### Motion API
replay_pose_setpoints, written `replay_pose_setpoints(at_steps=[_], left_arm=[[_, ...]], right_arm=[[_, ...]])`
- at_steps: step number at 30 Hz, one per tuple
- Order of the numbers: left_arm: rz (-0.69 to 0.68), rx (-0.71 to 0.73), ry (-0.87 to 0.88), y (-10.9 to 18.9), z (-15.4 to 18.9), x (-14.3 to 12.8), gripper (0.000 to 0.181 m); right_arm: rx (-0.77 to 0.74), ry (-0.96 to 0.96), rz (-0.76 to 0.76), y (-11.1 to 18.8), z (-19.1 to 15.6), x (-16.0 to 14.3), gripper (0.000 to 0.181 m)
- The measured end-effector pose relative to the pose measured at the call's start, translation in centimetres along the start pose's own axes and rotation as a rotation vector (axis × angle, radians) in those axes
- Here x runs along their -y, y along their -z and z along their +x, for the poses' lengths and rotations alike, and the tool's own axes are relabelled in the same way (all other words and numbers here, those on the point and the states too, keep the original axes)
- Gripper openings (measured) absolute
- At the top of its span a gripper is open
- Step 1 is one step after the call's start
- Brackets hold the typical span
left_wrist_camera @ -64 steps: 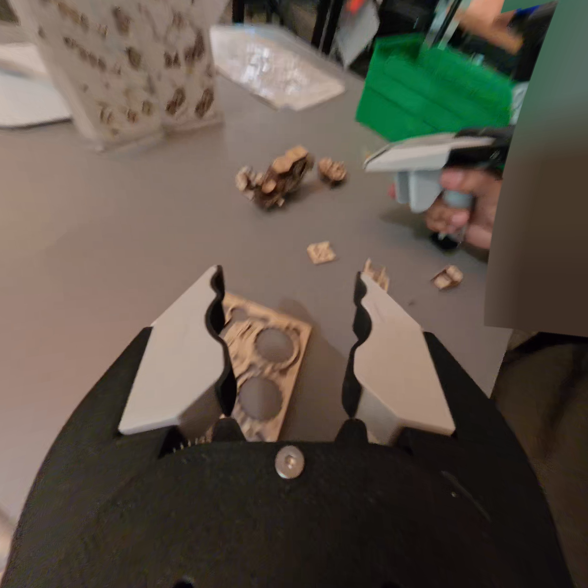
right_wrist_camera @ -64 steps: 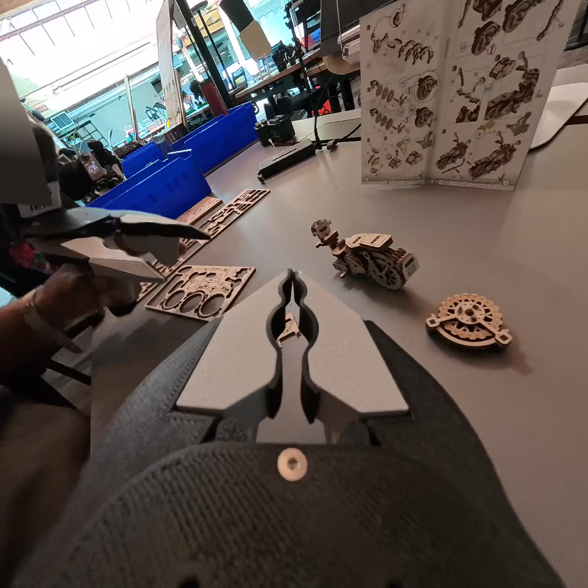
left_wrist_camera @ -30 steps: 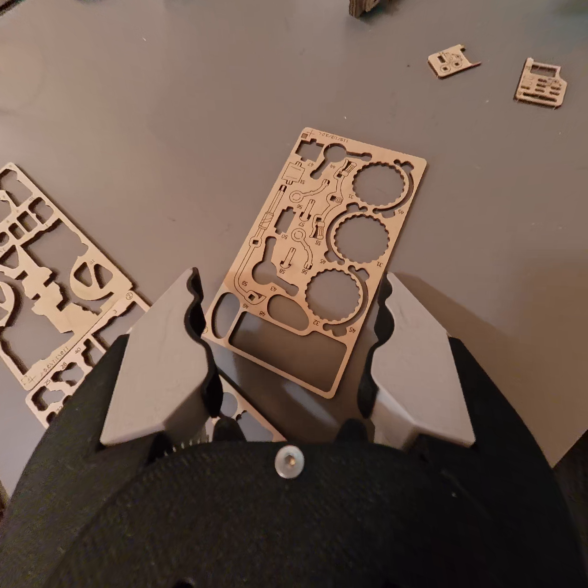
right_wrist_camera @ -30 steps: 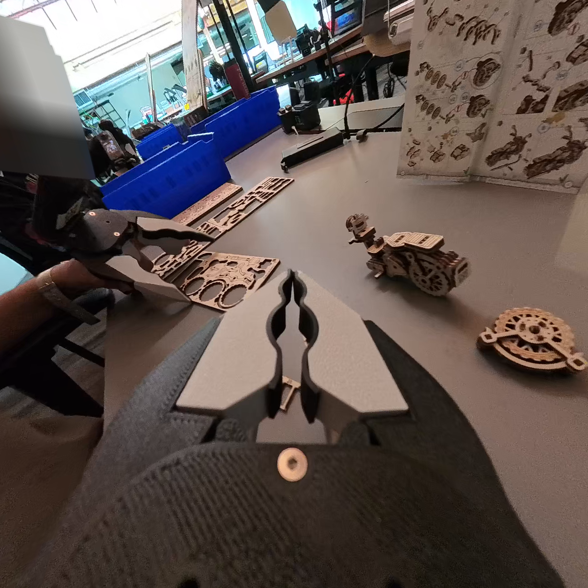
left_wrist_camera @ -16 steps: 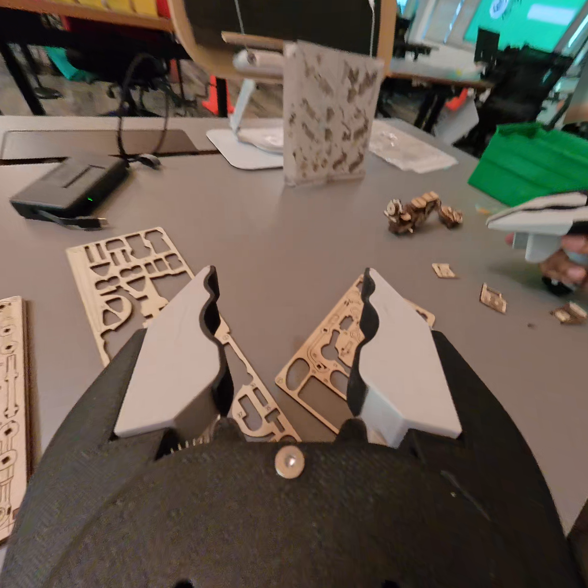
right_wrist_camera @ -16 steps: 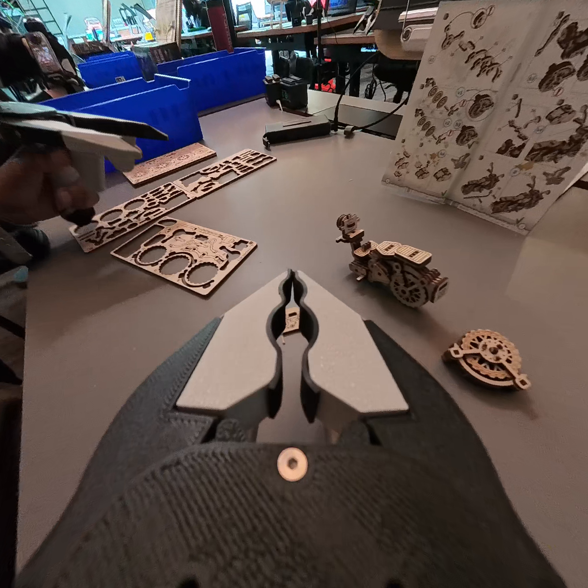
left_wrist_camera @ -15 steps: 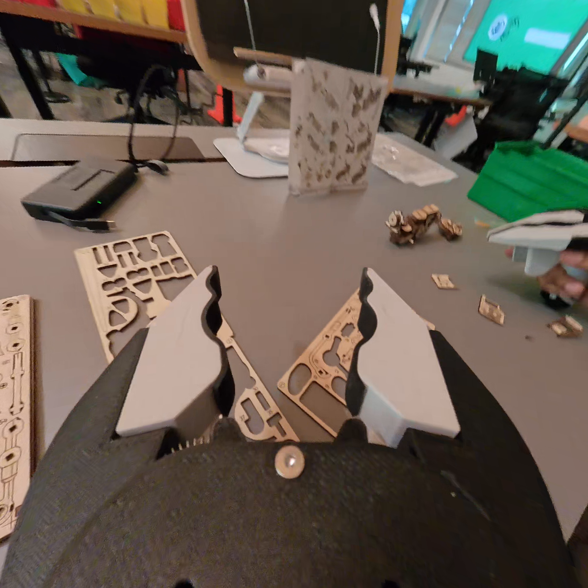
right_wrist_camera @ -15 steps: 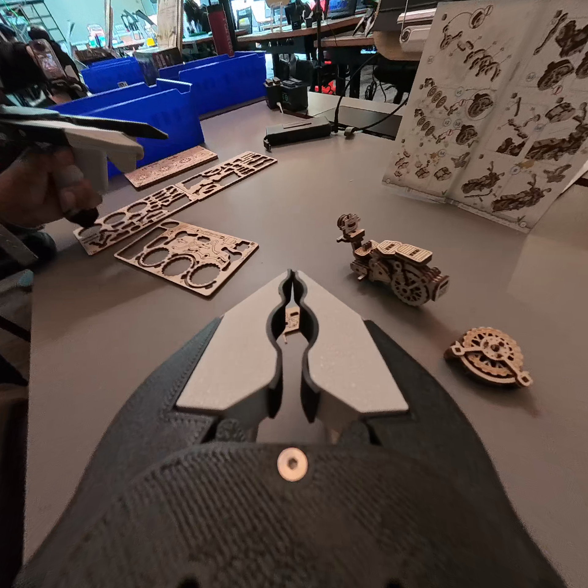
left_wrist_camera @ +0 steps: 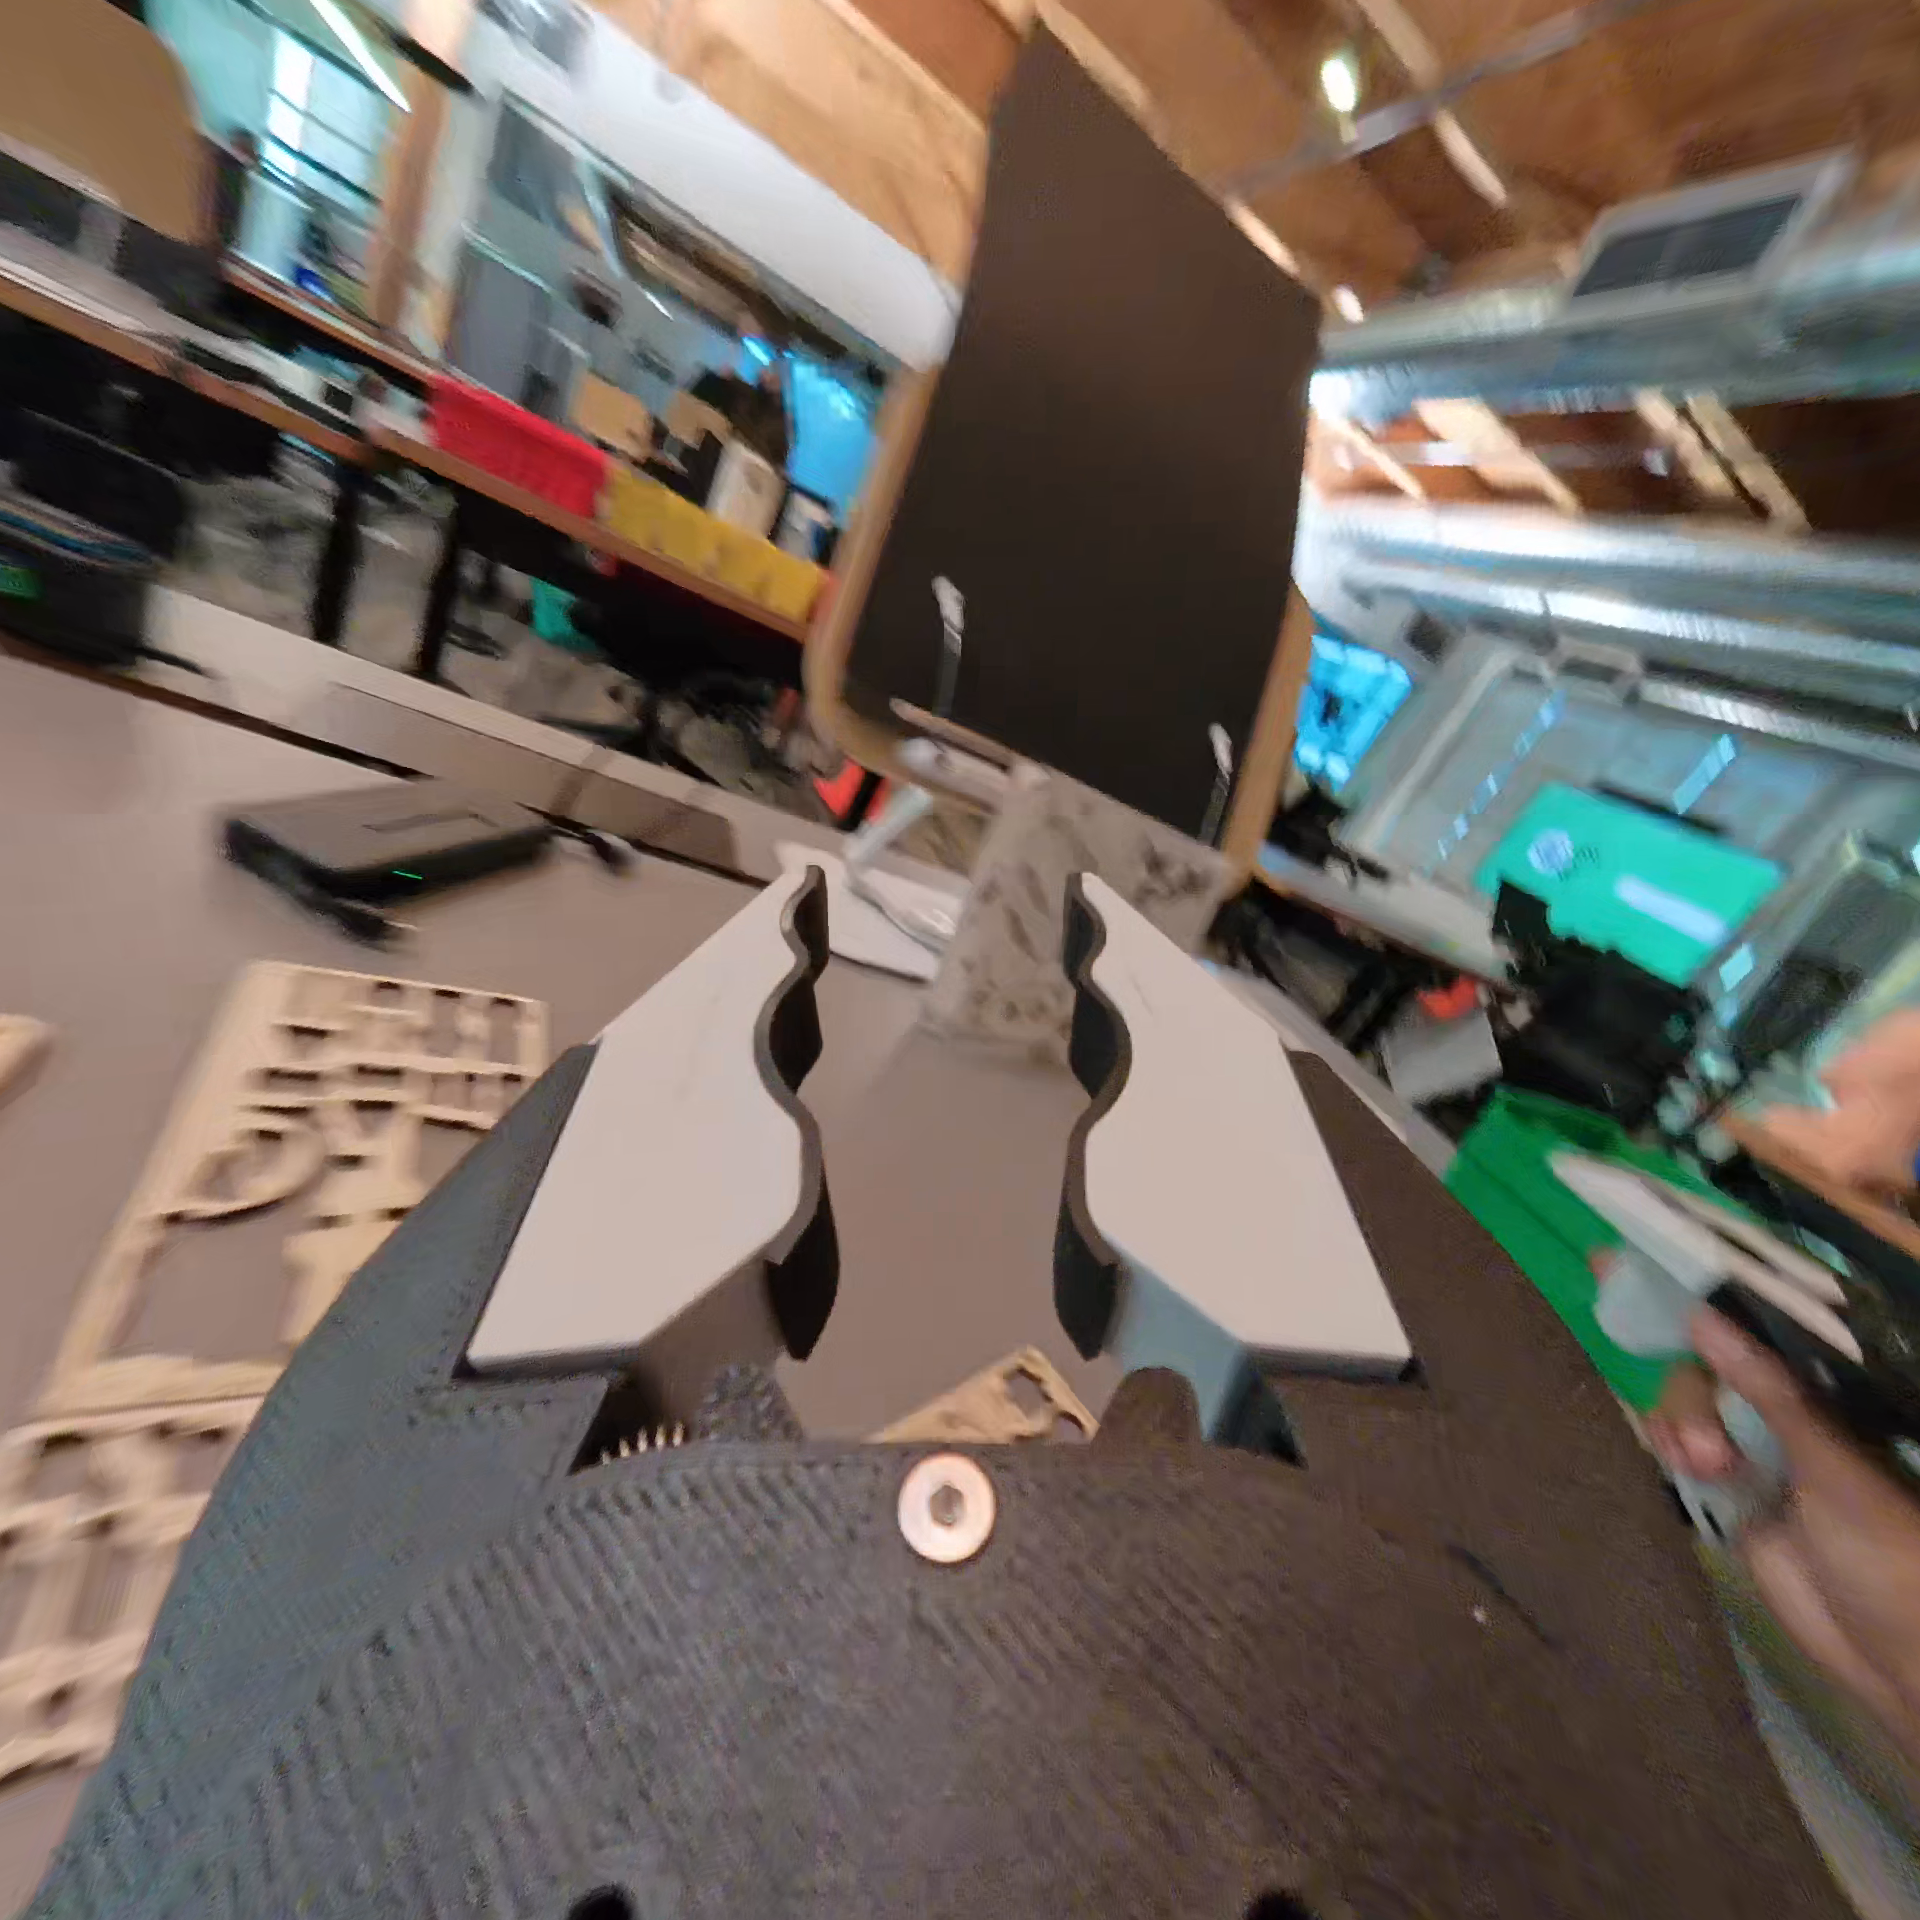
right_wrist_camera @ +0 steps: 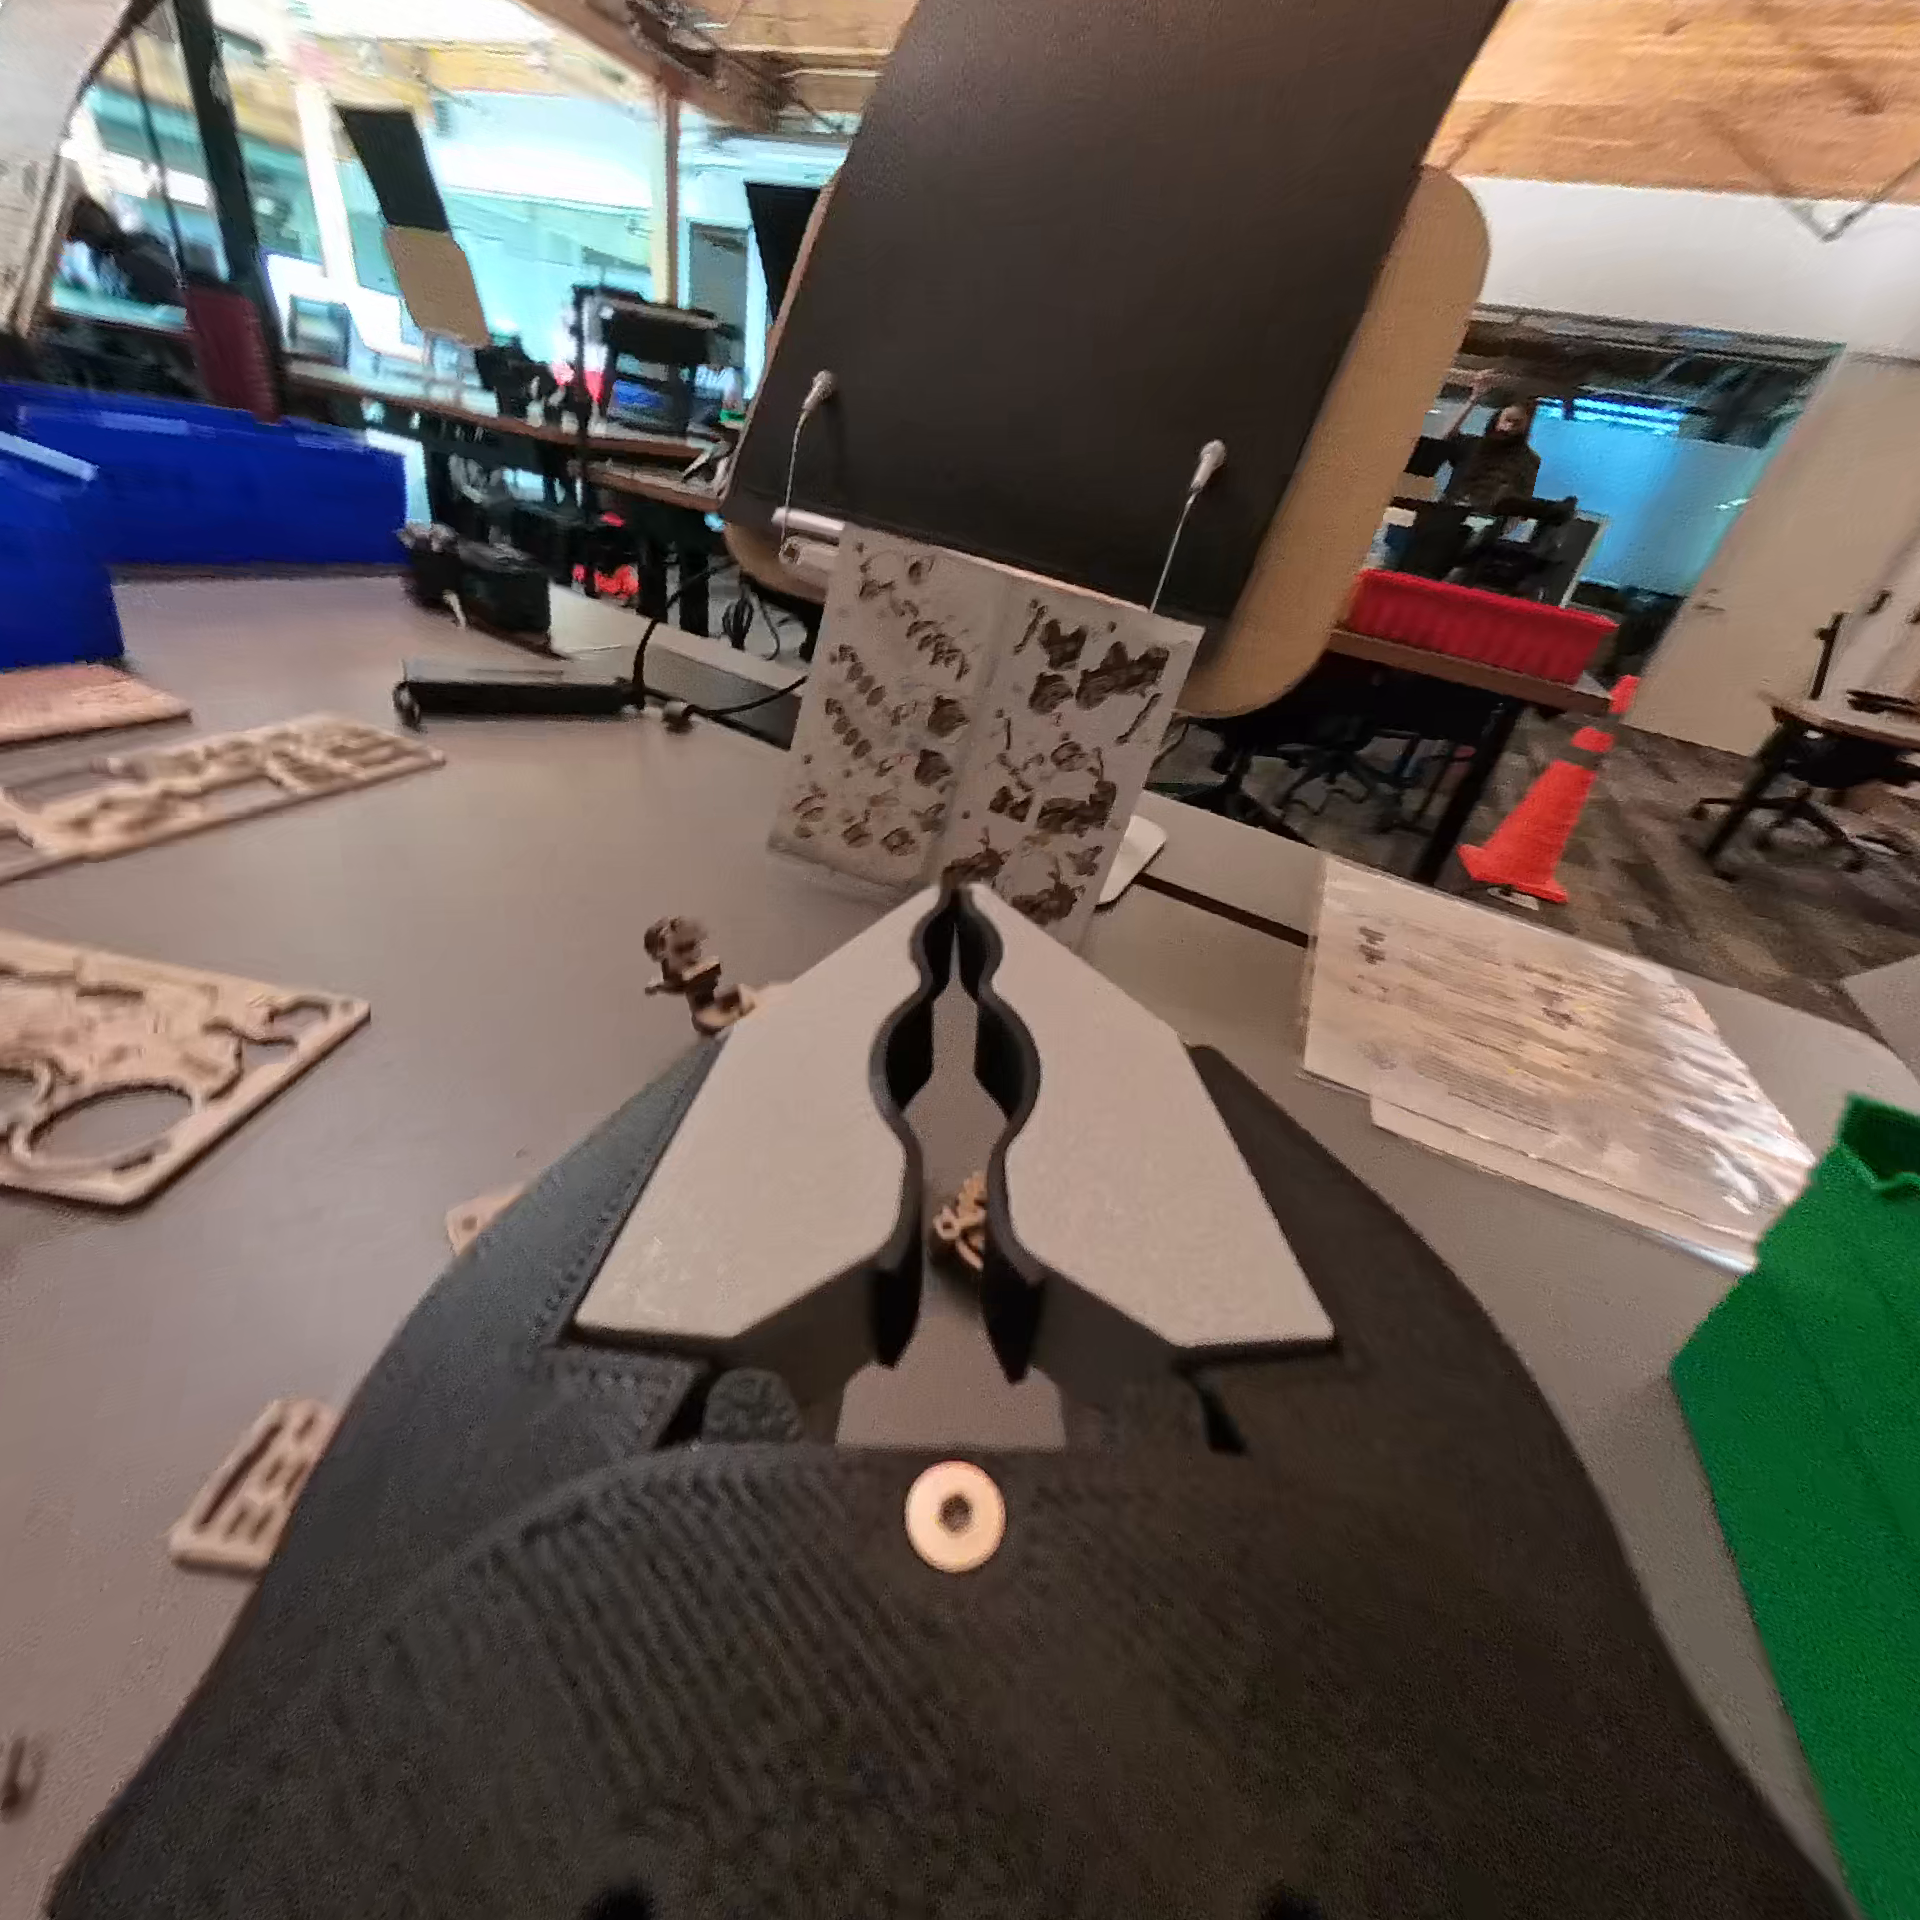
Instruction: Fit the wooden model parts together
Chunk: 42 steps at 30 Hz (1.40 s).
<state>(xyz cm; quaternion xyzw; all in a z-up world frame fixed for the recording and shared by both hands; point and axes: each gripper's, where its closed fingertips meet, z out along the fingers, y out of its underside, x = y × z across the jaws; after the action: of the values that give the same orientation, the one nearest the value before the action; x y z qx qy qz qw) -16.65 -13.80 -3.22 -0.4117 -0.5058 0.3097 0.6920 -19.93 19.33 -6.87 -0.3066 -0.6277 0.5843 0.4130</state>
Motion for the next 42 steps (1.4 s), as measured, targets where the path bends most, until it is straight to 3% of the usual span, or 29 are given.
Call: replay_pose_setpoints(at_steps=[3,5,6,7,11,16,22,26,31,37,42], left_arm=[[-0.228,-0.121,-0.086,-3.6,5.8,-6.1,0.032],[-0.303,-0.158,-0.16,-5.3,8.2,-9.4,0.024],[-0.32,-0.176,-0.204,-5.9,9.0,-10.7,0.006],[-0.328,-0.206,-0.245,-6.5,9.8,-11.7,0.0],[-0.433,-0.283,-0.339,-7.8,11.0,-15.1,0.0],[-0.524,-0.401,-0.268,-6.9,13.0,-17.3,0.0],[-0.57,-0.514,-0.285,-4.9,16.6,-19.4,0.0],[-0.639,-0.564,-0.297,-3.3,18.0,-20.5,0.0],[-0.629,-0.544,-0.304,-2.8,18.8,-20.1,0.0],[-0.703,-0.541,-0.216,-1.9,20.0,-21.5,0.0],[-0.795,-0.663,-0.127,0.6,22.7,-23.2,0.0]], right_arm=[[0.091,-0.057,-0.037,-2.1,-2.2,-0.4,0.0],[0.126,0.032,-0.109,-3.0,-3.4,-1.6,0.0],[0.106,0.079,-0.111,-3.3,-3.3,-1.7,0.0],[0.084,0.1,-0.091,-3.6,-3.1,-1.4,0.0],[0.208,-0.007,-0.052,-4.7,-4.4,-0.2,0.0],[0.236,-0.033,-0.031,-3.7,-4.0,-0.8,0.002],[0.264,-0.33,-0.085,-3.4,-3.2,-1.7,0.0],[0.1,-0.309,-0.169,-4.4,-2.1,-3.3,0.0],[0.03,-0.168,-0.195,-5.0,-3.1,-3.6,0.0],[0.055,-0.174,-0.236,-4.8,-3.7,-4.2,0.0],[0.144,-0.269,-0.195,-4.0,-3.9,-3.5,0.0]])
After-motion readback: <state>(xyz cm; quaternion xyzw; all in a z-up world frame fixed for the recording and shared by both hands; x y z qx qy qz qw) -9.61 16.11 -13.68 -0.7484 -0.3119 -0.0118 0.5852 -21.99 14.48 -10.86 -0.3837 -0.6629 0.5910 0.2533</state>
